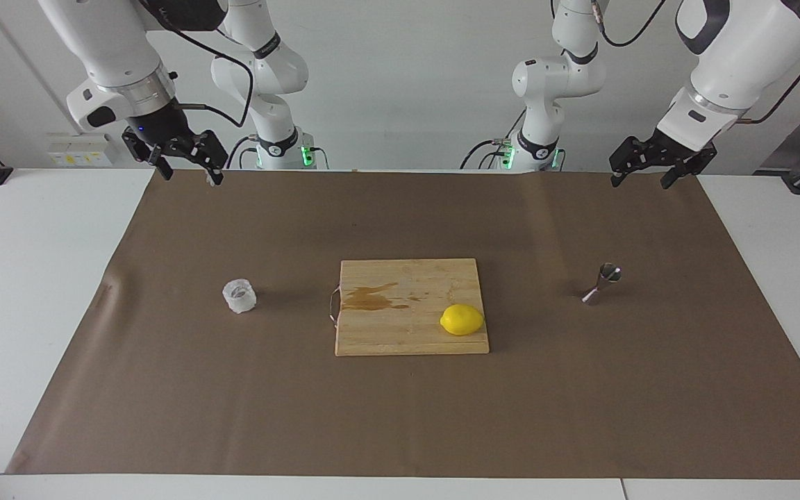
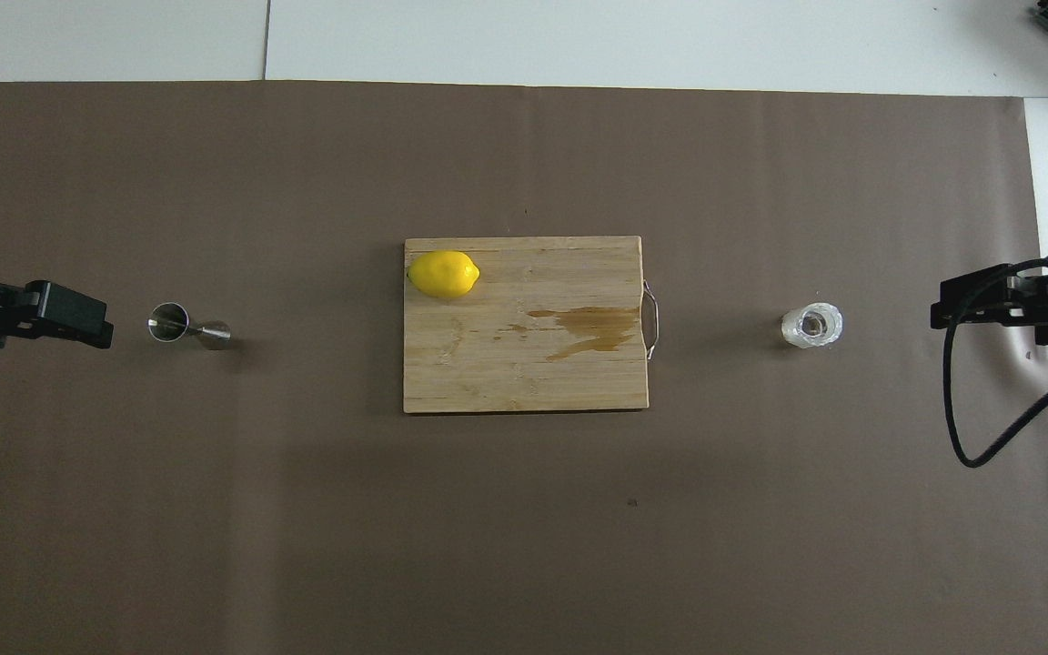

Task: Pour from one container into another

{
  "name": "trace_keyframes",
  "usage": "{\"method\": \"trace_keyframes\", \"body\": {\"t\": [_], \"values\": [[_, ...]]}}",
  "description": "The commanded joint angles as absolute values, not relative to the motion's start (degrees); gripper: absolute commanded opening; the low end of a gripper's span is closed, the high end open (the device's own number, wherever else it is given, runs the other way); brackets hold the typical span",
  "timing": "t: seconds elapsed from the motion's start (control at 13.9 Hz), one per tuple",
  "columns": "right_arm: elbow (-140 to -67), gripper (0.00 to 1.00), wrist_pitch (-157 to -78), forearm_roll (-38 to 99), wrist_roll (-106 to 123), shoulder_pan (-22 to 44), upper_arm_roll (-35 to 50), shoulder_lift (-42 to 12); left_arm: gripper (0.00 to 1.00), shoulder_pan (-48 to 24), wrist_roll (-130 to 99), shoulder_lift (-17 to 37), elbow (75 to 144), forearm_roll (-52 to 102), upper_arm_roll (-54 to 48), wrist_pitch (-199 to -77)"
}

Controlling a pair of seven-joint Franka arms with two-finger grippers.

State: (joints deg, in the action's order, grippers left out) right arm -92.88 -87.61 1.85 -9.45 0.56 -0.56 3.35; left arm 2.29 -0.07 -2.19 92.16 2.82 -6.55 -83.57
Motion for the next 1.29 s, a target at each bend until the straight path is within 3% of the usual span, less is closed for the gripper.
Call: {"method": "trace_keyframes", "body": {"t": [0.0,0.22,0.72,1.0,1.22], "values": [[-93.52,1.0,-87.1,3.16,-8.26,-0.09,-0.35,4.22,1.0,3.07,-1.92,-4.66,94.84,3.6,-6.77,-83.85],[-93.52,1.0,-87.1,3.16,-8.26,-0.09,-0.35,4.22,1.0,5.79,-3.42,-3.0,93.79,6.76,-6.68,-79.2],[-93.52,1.0,-87.1,3.16,-8.26,-0.09,-0.35,4.22,1.0,10.27,-18.52,11.85,81.66,10.79,-5.89,-75.85],[-93.52,1.0,-87.01,3.16,-8.26,-0.09,-0.35,4.22,1.0,13.34,-29.77,12.83,85.5,13.87,-5.36,-81.81],[-93.52,1.0,-87.1,3.16,-8.17,-0.09,-0.35,4.22,1.0,17.75,-39.25,10.55,95.68,23.35,-5.36,-89.53]]}}
